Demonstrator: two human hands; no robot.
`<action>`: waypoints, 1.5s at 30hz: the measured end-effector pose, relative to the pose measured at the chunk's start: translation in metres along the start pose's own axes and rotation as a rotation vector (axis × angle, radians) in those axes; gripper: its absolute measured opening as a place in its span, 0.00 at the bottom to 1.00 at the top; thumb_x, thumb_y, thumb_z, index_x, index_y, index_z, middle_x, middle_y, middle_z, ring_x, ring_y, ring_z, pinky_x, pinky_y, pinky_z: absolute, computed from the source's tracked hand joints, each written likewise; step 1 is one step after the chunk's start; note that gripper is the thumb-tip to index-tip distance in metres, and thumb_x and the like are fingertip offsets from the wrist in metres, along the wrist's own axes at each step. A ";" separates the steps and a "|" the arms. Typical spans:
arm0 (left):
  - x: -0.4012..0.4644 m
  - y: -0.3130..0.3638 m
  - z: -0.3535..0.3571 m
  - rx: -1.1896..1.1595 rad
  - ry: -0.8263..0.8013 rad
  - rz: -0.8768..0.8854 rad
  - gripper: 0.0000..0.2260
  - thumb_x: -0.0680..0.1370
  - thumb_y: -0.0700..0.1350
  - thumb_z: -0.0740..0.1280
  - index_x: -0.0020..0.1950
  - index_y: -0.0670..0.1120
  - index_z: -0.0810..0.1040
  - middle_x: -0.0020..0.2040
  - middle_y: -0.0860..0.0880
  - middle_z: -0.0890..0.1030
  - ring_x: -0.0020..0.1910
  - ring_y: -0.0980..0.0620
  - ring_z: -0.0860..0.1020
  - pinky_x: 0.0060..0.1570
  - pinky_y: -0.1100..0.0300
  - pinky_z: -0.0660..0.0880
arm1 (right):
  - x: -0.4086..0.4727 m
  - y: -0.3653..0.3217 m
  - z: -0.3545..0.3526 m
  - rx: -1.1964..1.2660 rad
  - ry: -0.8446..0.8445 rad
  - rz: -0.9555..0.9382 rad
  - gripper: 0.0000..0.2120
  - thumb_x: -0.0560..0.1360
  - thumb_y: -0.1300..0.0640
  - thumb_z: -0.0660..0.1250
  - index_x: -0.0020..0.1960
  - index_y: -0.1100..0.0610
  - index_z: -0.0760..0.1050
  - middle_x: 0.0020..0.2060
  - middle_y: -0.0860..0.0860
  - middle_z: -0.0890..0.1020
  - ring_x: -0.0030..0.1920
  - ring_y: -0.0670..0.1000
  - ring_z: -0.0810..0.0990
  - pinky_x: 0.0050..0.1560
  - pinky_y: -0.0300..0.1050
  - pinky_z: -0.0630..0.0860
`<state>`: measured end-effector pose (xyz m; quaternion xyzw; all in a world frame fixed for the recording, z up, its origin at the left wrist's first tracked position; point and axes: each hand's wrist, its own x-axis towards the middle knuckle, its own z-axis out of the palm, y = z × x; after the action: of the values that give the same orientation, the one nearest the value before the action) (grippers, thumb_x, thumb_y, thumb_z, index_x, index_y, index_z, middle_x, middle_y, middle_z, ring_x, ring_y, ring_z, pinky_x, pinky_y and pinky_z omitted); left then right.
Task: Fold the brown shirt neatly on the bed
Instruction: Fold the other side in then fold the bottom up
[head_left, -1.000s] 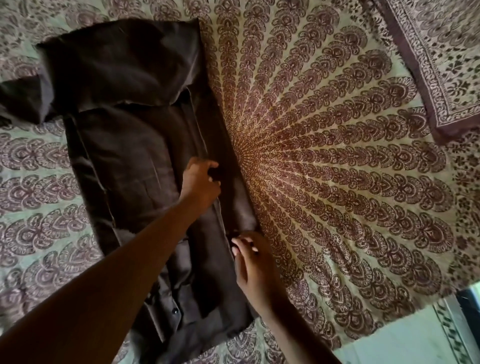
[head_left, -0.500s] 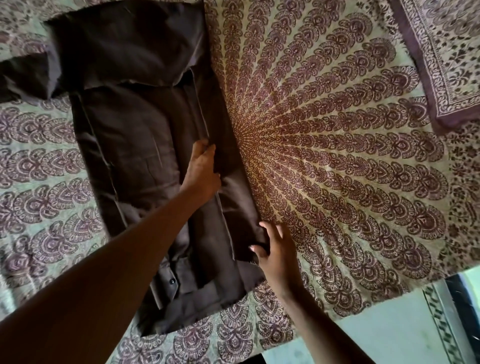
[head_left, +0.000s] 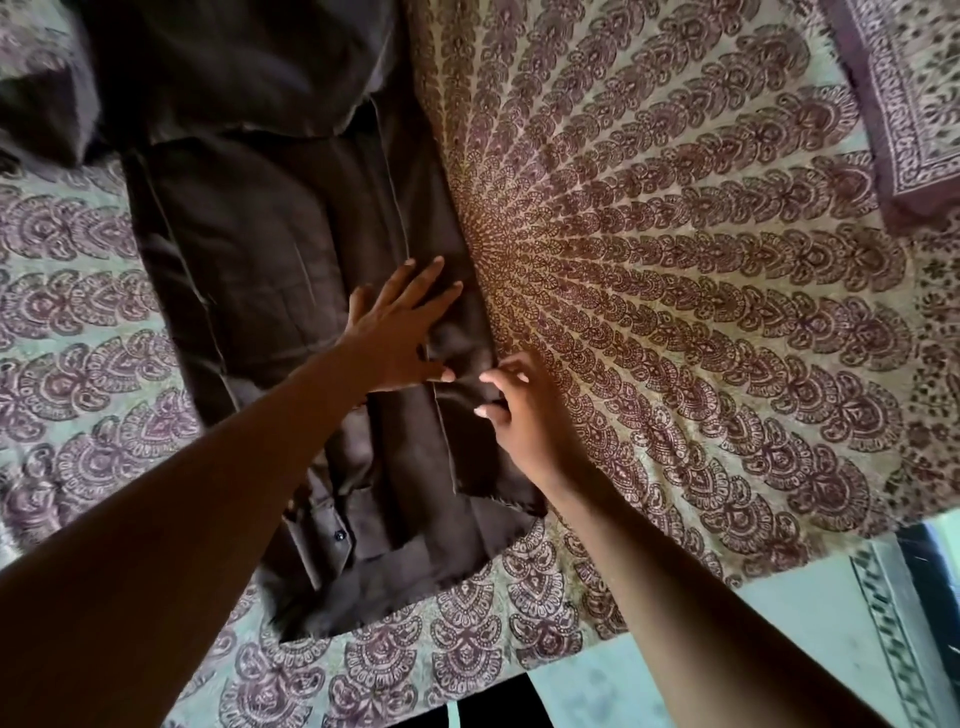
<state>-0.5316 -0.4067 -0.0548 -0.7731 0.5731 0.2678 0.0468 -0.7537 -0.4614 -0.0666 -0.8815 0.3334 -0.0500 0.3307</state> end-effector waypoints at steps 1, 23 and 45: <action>0.000 -0.001 0.000 -0.001 -0.011 -0.006 0.52 0.69 0.70 0.72 0.83 0.63 0.43 0.84 0.56 0.37 0.84 0.46 0.41 0.74 0.32 0.56 | 0.000 0.000 -0.001 -0.001 0.008 -0.014 0.17 0.69 0.66 0.78 0.57 0.64 0.81 0.53 0.58 0.77 0.52 0.59 0.80 0.56 0.57 0.81; -0.024 0.032 0.022 0.147 0.101 0.019 0.57 0.67 0.70 0.70 0.85 0.46 0.46 0.85 0.46 0.38 0.84 0.48 0.41 0.74 0.30 0.52 | -0.080 0.049 -0.018 -0.536 -0.286 -0.353 0.35 0.84 0.35 0.52 0.84 0.54 0.55 0.84 0.53 0.50 0.84 0.54 0.49 0.75 0.70 0.57; -0.094 0.047 0.084 -0.043 0.220 -0.098 0.51 0.72 0.73 0.62 0.85 0.46 0.49 0.85 0.47 0.44 0.84 0.48 0.48 0.77 0.37 0.53 | 0.232 -0.001 -0.024 -0.751 -0.317 -0.538 0.38 0.79 0.28 0.45 0.84 0.45 0.46 0.85 0.50 0.47 0.84 0.55 0.47 0.75 0.73 0.55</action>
<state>-0.6234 -0.3099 -0.0710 -0.8258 0.5302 0.1910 -0.0197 -0.5815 -0.6176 -0.0784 -0.9915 0.0343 0.1250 0.0122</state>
